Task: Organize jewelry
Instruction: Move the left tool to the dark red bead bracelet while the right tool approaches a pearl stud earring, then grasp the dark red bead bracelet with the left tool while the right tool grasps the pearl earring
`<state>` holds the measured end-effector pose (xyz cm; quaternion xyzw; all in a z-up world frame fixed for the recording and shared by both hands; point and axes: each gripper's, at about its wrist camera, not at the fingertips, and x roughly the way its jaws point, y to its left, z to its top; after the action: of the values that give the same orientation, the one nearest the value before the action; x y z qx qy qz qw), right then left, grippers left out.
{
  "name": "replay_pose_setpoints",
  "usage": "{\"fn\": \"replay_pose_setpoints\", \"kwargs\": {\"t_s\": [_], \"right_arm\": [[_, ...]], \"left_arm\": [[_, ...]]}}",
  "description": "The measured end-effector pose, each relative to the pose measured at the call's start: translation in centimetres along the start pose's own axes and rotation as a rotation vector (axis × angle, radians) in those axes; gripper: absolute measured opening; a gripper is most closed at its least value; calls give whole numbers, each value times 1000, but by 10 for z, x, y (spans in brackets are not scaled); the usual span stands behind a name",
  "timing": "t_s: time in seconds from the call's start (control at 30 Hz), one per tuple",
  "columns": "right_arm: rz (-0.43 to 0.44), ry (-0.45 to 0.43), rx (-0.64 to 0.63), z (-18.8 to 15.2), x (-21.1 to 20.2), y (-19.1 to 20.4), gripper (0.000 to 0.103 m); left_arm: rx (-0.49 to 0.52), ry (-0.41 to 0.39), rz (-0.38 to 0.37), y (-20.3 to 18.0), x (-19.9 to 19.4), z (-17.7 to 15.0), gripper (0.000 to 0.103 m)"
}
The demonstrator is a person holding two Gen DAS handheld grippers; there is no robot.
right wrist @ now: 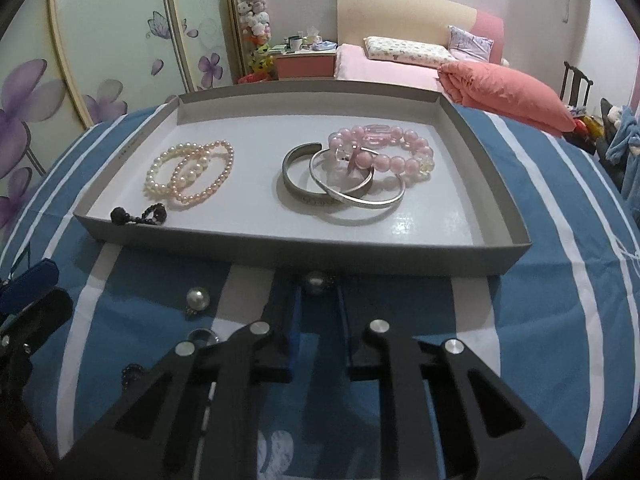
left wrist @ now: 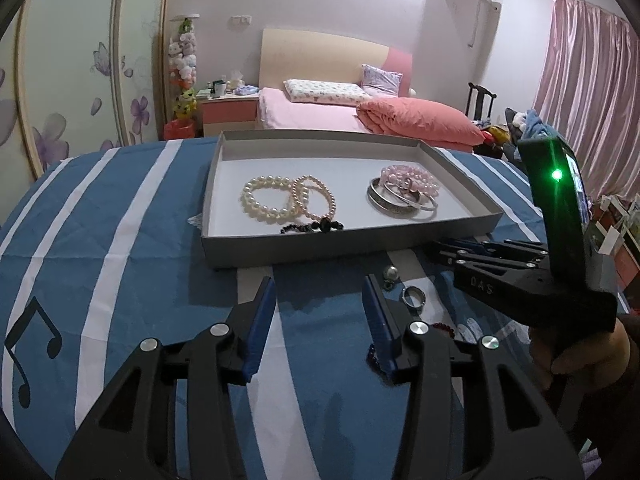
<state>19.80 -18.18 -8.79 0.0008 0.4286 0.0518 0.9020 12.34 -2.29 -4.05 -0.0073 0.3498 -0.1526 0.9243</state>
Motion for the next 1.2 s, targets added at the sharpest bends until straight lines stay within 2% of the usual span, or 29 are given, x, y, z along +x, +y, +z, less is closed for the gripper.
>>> {"fn": "replay_pose_setpoints", "kwargs": {"t_s": [0.17, 0.47, 0.63, 0.77, 0.83, 0.9, 0.93, 1.03, 1.1, 1.2], "right_arm": [[14, 3, 25, -10, -9, -14, 16], [29, 8, 81, -22, -21, -37, 16], [36, 5, 81, -23, -22, -38, 16], [37, 4, 81, -23, -22, -38, 16], [37, 5, 82, -23, -22, -38, 16], [36, 4, 82, -23, -22, -38, 16], [36, 5, 82, -23, -22, -38, 16], [37, 5, 82, -23, -22, -38, 16], [38, 5, 82, -23, -22, -38, 16], [38, 5, 82, -23, -21, -38, 16]], "left_arm": [[47, 38, -42, -10, 3, -3, 46], [230, 112, -153, -51, 9, -15, 46], [286, 145, -152, -64, 16, -19, 46], [305, 189, -117, -66, 26, -23, 46], [313, 196, -103, -67, 26, -25, 38], [311, 203, -90, -66, 27, -26, 24], [307, 201, -73, -64, 27, -25, 22], [255, 199, -37, -51, 30, -21, 20], [200, 199, -37, -39, 31, -17, 16], [143, 194, -29, -24, 29, -14, 16]]}}
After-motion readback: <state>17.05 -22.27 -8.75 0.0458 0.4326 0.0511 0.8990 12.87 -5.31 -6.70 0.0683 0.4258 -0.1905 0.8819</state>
